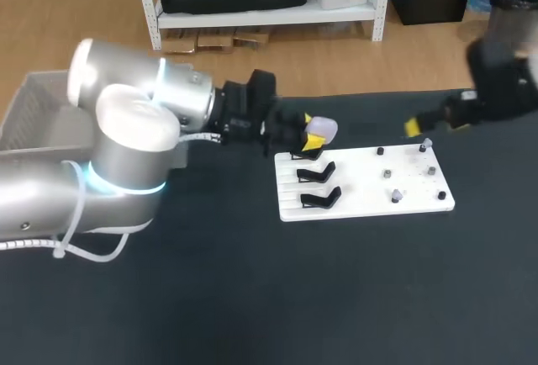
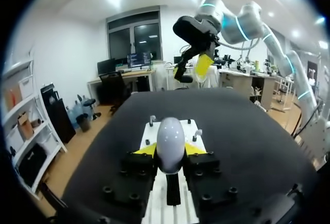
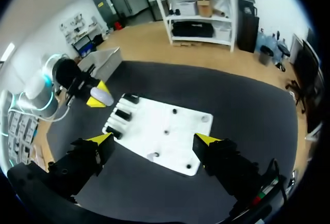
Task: Pick up each earbud case from the left stands, insert the matching earbuds, close the lid, and place the case in the box.
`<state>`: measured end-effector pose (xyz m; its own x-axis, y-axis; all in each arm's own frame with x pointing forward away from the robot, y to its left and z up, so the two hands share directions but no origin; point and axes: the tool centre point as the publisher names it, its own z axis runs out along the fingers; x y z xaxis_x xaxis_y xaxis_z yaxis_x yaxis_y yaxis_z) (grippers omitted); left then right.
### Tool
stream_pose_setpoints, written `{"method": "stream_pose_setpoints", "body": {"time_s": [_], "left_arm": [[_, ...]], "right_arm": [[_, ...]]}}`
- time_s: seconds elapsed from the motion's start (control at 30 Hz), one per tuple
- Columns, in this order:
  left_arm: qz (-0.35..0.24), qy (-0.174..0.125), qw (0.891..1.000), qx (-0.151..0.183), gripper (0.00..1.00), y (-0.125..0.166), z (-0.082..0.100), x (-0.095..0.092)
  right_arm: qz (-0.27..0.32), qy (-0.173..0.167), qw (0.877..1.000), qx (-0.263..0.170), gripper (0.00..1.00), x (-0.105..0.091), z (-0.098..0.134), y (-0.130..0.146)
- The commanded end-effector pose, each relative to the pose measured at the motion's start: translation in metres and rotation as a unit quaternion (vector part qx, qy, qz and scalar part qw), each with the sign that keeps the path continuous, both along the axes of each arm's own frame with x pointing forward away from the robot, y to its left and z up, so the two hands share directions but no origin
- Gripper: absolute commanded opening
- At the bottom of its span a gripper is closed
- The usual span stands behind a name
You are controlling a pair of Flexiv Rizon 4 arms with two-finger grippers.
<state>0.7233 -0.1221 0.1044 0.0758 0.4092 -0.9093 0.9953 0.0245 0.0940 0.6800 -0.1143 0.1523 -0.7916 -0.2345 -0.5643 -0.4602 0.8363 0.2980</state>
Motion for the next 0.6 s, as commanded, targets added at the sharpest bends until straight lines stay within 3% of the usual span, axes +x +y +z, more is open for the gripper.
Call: {"method": "stream_pose_setpoints", "body": {"time_s": [0.03, 0.27, 0.6], "left_arm": [[0.008, -0.01, 1.0, -0.002, 0.0, -0.012, 0.014, -0.003], [0.001, -0.034, 0.999, 0.005, 0.0, -0.027, 0.026, -0.006], [-0.011, -0.033, 0.999, 0.006, 0.0, -0.036, 0.02, -0.015]], "right_arm": [[0.021, 0.028, 0.999, -0.001, 1.0, 0.011, -0.006, 0.028], [0.04, 0.036, 0.998, 0.01, 1.0, 0.007, -0.017, 0.054], [0.053, 0.041, 0.998, 0.008, 1.0, 0.009, -0.014, 0.067]]}}
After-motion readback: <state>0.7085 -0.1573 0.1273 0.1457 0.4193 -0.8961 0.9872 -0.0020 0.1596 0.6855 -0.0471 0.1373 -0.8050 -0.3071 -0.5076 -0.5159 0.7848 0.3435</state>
